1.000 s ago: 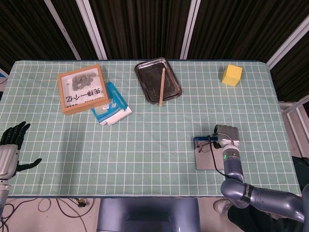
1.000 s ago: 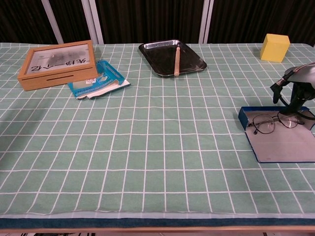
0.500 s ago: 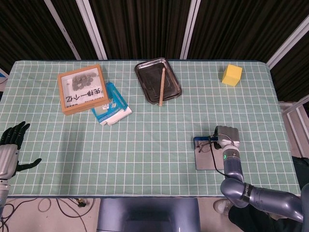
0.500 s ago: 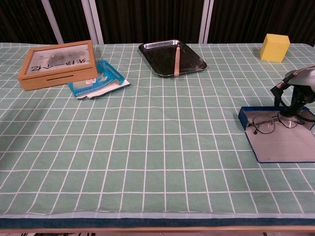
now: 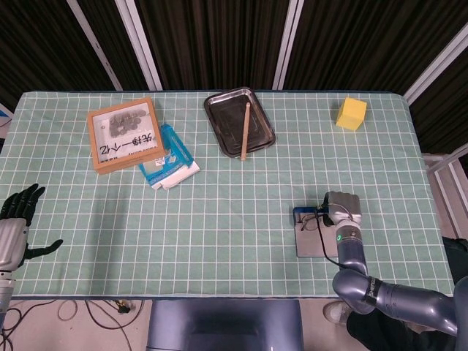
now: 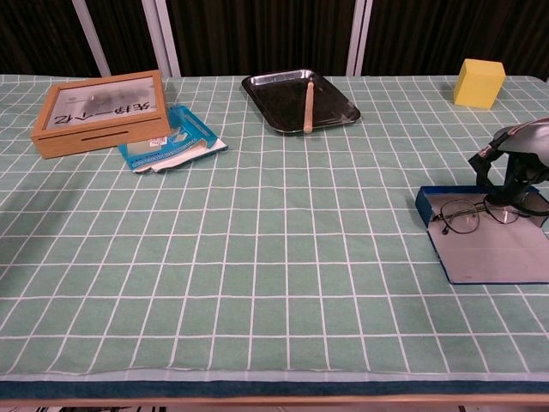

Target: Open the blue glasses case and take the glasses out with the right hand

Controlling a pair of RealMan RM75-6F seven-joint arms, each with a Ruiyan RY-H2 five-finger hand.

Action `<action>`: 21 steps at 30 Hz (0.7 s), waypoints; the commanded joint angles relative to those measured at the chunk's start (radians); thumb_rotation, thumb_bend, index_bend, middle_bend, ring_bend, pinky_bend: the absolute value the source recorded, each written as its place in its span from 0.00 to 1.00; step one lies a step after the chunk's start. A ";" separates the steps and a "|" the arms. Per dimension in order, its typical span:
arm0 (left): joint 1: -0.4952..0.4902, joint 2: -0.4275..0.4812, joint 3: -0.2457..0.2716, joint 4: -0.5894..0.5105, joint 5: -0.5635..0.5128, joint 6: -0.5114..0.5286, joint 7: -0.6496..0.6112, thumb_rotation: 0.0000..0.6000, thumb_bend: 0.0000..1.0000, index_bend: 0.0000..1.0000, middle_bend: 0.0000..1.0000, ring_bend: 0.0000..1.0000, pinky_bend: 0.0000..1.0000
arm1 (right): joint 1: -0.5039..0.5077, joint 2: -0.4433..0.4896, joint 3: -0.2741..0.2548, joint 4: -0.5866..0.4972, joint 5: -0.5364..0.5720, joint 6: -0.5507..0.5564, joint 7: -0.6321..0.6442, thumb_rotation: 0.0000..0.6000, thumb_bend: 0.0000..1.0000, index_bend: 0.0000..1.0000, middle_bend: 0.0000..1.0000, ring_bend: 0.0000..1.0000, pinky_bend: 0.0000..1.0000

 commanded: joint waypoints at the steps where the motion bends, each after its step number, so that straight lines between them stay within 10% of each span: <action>1: 0.000 0.000 -0.001 0.000 0.000 0.000 0.000 1.00 0.07 0.00 0.00 0.00 0.00 | 0.000 -0.001 0.000 -0.001 -0.001 0.001 -0.001 1.00 0.50 0.43 0.97 1.00 1.00; 21: 0.000 0.002 -0.003 -0.006 -0.010 -0.006 -0.002 1.00 0.07 0.00 0.00 0.00 0.00 | 0.000 -0.008 0.005 0.002 0.009 0.001 -0.011 1.00 0.54 0.50 0.97 1.00 1.00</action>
